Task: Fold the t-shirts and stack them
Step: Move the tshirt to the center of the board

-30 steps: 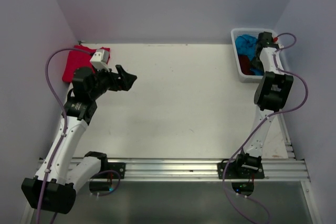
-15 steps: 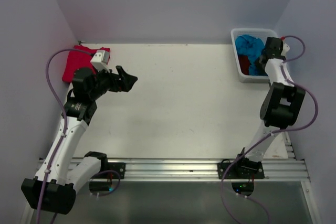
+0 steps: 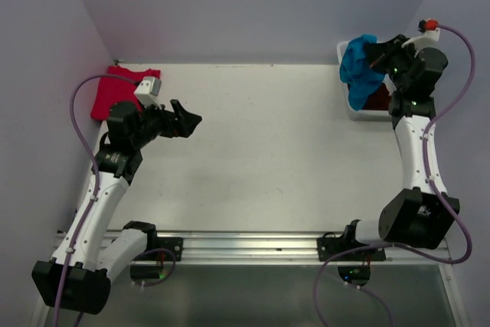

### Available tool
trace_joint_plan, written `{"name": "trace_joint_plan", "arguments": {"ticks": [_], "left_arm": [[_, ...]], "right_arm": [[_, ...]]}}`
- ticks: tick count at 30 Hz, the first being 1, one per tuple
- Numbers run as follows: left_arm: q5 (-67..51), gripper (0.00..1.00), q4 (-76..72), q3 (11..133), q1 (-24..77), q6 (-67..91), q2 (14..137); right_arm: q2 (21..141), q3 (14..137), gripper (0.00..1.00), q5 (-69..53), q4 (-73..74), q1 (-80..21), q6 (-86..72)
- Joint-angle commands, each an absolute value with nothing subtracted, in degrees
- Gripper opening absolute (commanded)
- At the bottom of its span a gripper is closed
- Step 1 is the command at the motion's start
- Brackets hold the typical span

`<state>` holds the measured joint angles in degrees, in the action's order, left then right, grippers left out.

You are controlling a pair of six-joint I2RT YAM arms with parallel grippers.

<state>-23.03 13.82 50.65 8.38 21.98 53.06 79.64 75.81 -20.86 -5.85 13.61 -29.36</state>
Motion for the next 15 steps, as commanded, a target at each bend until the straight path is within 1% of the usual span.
{"name": "trace_joint_plan", "arguments": {"ticks": [1, 8, 10, 11, 15], "left_arm": [[-24.26, 1.0, 10.81, 50.19, 8.61, 22.76, 51.77], [-24.08, 1.0, 10.46, 49.66, 8.61, 22.76, 51.5], [-24.08, 1.0, 10.37, 49.66, 8.61, 22.76, 51.5], [-24.08, 1.0, 10.37, 49.66, 8.61, 22.85, 51.33], [-24.17, 1.0, 10.28, 50.01, 8.61, 23.03, 51.15]], "right_arm": [[75.34, 75.41, 0.0, -36.02, -11.25, 10.82, -29.45], [69.53, 76.47, 0.0, -49.46, -3.96, 1.34, -22.85], [68.21, 76.03, 0.0, -55.16, -3.26, 0.44, -22.76], [67.51, 75.68, 0.0, -56.67, -2.9, -1.91, -22.76], [65.04, 75.32, 0.0, -62.48, 2.19, -4.57, -19.69]]}}
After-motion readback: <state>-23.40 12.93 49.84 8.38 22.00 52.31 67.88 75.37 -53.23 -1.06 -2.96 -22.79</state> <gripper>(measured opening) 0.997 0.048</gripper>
